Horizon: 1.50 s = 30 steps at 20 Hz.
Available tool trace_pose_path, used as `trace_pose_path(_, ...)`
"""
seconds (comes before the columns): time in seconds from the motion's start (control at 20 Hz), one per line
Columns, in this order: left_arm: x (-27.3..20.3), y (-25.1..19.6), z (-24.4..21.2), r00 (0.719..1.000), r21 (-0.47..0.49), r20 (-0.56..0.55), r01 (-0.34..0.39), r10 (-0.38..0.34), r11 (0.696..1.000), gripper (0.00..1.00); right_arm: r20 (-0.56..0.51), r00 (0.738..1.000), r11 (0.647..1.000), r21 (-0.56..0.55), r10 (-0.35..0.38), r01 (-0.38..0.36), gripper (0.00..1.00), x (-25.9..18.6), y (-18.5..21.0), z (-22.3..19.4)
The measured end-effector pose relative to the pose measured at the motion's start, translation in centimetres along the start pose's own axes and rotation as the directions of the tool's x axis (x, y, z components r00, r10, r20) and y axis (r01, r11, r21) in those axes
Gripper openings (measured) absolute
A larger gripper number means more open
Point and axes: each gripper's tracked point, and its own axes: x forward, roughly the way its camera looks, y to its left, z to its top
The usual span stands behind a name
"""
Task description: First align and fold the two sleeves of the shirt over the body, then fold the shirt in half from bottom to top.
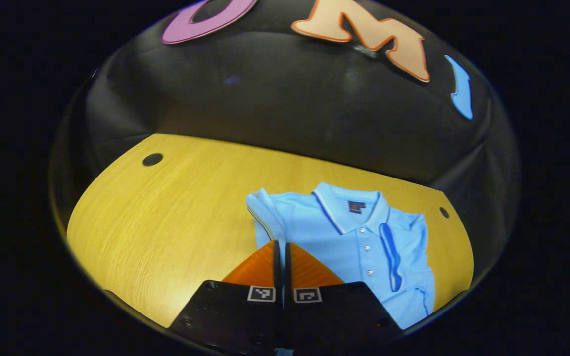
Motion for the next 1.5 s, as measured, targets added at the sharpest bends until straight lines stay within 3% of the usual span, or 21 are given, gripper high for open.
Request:
trace_pose_path(0.25,2.0,-7.3,-2.2,0.995,0.116,-0.056,0.087,-0.081,0.989,0.0,0.0,1.0,1.0,0.013,-0.013,0.013,0.98,-0.8,-1.0,-0.2)
trace_pose_path(0.5,3.3,-9.3,-4.9,0.987,0.126,-0.105,0.135,-0.122,0.983,0.04,-0.011,1.0,1.0,0.006,-0.025,0.025,0.98,0.0,0.2,-0.7)
trace_pose_path(0.55,2.6,-9.5,-4.7,0.983,0.114,-0.1,0.164,-0.153,0.98,0.16,-0.012,1.0,1.0,0.002,-0.028,0.028,0.98,0.5,0.6,-1.0)
trace_pose_path(0.7,1.5,-7.5,-2.9,0.989,0.165,-0.041,0.147,-0.142,0.975,0.99,-0.006,0.999,0.999,-0.011,-0.039,0.039,0.98,1.4,1.9,-1.5)
trace_pose_path(0.75,0.7,-7.0,-2.2,0.989,0.176,-0.019,0.149,-0.148,0.973,0.94,-0.002,0.999,0.999,-0.022,-0.044,0.044,0.98,1.8,2.2,-1.8)
trace_pose_path(0.95,-5.0,-4.0,-0.7,0.986,0.16,0.058,0.143,-0.154,0.977,0.96,-0.001,0.999,0.996,-0.073,-0.045,0.045,0.98,1.9,3.3,-3.0)
trace_pose_path(1.1,-10.1,-1.3,-1.5,0.991,0.133,0.089,0.087,-0.099,0.987,0.96,-0.001,1.0,0.992,-0.128,-0.004,0.004,0.98,0.8,4.0,-3.9)
trace_pose_path(1.5,-21.8,1.3,-8.6,0.995,0.113,0.101,-0.024,0.013,0.993,0.96,-0.046,0.997,0.971,-0.226,0.064,-0.073,0.98,-4.7,1.7,-8.4)
